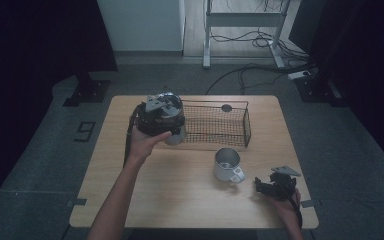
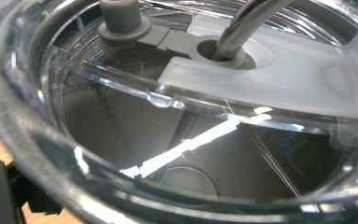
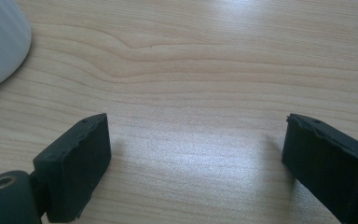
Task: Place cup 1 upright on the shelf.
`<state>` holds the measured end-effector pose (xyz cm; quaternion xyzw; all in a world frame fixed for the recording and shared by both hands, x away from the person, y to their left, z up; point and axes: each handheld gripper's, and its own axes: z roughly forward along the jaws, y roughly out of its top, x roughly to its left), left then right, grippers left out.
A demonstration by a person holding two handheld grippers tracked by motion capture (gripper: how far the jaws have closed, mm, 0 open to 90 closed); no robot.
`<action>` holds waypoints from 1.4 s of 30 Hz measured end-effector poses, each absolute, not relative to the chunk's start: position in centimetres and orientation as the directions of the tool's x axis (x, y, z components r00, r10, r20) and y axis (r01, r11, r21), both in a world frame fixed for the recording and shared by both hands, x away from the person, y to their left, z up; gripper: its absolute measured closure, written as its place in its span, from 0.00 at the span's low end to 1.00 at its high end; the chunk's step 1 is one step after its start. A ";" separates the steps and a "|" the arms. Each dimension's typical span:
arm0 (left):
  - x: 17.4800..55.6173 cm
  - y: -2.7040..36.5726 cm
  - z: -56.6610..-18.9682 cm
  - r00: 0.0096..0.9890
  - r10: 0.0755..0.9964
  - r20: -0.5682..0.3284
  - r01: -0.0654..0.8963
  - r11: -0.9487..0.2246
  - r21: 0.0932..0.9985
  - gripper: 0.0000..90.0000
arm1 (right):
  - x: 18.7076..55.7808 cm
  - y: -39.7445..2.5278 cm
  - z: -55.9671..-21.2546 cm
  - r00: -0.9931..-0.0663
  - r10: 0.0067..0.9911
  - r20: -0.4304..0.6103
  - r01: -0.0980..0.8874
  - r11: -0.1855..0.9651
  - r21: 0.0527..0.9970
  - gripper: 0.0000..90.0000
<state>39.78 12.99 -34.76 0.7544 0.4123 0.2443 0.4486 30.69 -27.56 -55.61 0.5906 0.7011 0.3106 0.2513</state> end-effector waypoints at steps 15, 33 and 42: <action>40.6 12.8 -33.9 0.537 0.844 0.001 0.397 -0.254 0.882 0.05 | 30.7 -27.6 -55.6 -0.175 0.985 0.013 0.672 0.110 0.732 0.09; 42.0 12.0 -33.1 0.543 0.840 0.001 0.394 -0.256 0.883 0.05 | 30.7 -27.6 -55.6 -0.175 0.985 0.013 0.672 0.109 0.733 0.09; 43.2 11.4 -33.2 0.545 0.839 0.005 0.397 -0.263 0.879 0.05 | 30.7 -27.6 -55.6 -0.173 0.985 0.013 0.672 0.108 0.732 0.09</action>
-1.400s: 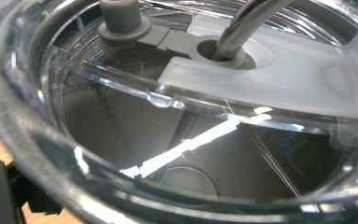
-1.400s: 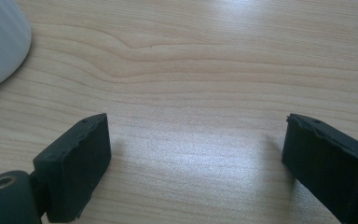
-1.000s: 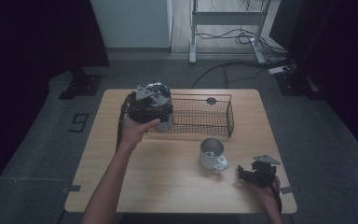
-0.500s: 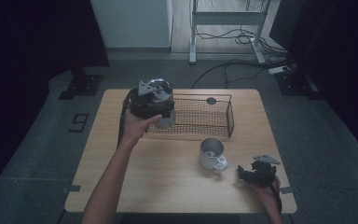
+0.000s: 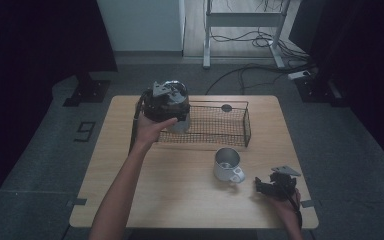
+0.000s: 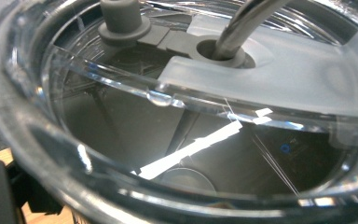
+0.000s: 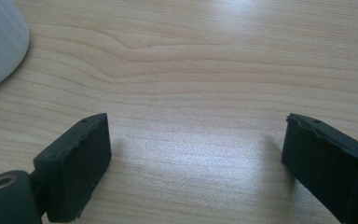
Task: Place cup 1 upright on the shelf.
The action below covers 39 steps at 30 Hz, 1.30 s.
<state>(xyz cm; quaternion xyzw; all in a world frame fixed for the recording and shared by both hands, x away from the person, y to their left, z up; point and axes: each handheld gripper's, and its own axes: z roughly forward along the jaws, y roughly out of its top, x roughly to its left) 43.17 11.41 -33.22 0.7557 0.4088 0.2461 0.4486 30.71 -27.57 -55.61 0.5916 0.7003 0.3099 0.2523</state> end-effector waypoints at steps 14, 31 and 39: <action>45.4 10.8 -34.2 0.541 0.841 -0.005 0.423 -0.267 0.866 0.05 | 30.7 -27.6 -55.6 -0.173 0.985 0.012 0.673 0.110 0.732 0.09; 47.4 10.3 -35.2 0.528 0.849 0.016 0.438 -0.288 0.852 0.05 | 30.7 -27.6 -55.6 -0.173 0.985 0.013 0.672 0.109 0.732 0.09; 48.2 10.3 -35.8 0.521 0.854 0.010 0.446 -0.282 0.850 0.05 | 30.7 -27.6 -55.6 -0.173 0.985 0.013 0.672 0.108 0.732 0.09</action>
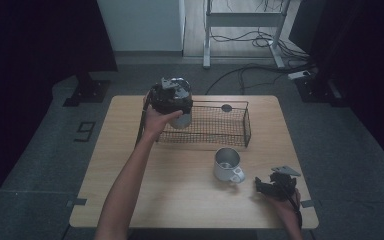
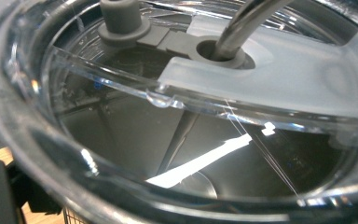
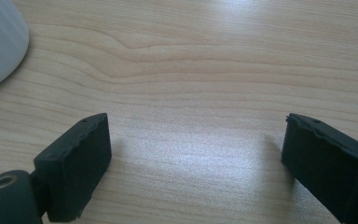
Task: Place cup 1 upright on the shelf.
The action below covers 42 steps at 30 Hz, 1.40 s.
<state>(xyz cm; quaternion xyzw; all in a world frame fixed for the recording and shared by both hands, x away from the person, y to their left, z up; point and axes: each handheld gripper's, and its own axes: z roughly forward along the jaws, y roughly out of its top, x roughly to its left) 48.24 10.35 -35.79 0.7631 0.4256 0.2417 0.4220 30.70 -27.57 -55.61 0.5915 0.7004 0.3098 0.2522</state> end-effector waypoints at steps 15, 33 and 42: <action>49.9 10.1 -37.6 0.511 0.860 0.018 0.466 -0.294 0.835 0.05 | 30.7 -27.6 -55.6 -0.173 0.985 0.013 0.672 0.108 0.732 0.09; 51.6 9.7 -39.8 0.490 0.872 0.003 0.503 -0.285 0.816 0.05 | 30.7 -27.6 -55.6 -0.173 0.985 0.013 0.672 0.108 0.732 0.09; 52.1 9.2 -40.6 0.484 0.875 0.009 0.515 -0.292 0.806 0.05 | 30.7 -27.6 -55.6 -0.173 0.985 0.013 0.673 0.109 0.731 0.09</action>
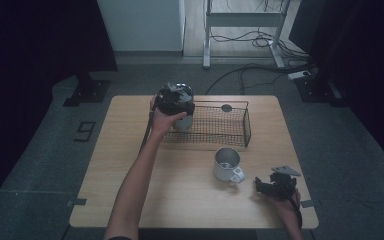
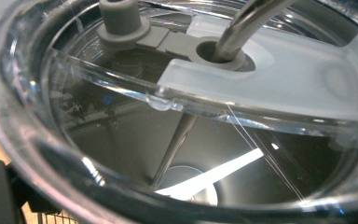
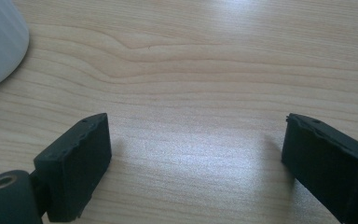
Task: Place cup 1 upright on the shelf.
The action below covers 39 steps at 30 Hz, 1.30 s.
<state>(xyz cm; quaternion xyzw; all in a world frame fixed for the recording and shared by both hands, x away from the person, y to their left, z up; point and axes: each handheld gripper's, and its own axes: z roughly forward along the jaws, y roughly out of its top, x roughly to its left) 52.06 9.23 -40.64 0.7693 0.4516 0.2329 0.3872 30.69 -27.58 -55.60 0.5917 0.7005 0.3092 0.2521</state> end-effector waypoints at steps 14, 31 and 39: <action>52.8 8.8 -42.4 0.461 0.888 -0.005 0.548 -0.280 0.788 0.05 | 30.7 -27.6 -55.6 -0.173 0.985 0.013 0.672 0.109 0.732 0.09; 53.2 9.0 -44.6 0.442 0.897 -0.012 0.589 -0.280 0.759 0.05 | 30.7 -27.6 -55.6 -0.173 0.985 0.013 0.673 0.108 0.732 0.09; 53.4 8.9 -45.5 0.432 0.902 -0.015 0.602 -0.276 0.749 0.04 | 30.7 -27.6 -55.6 -0.173 0.985 0.012 0.673 0.109 0.731 0.09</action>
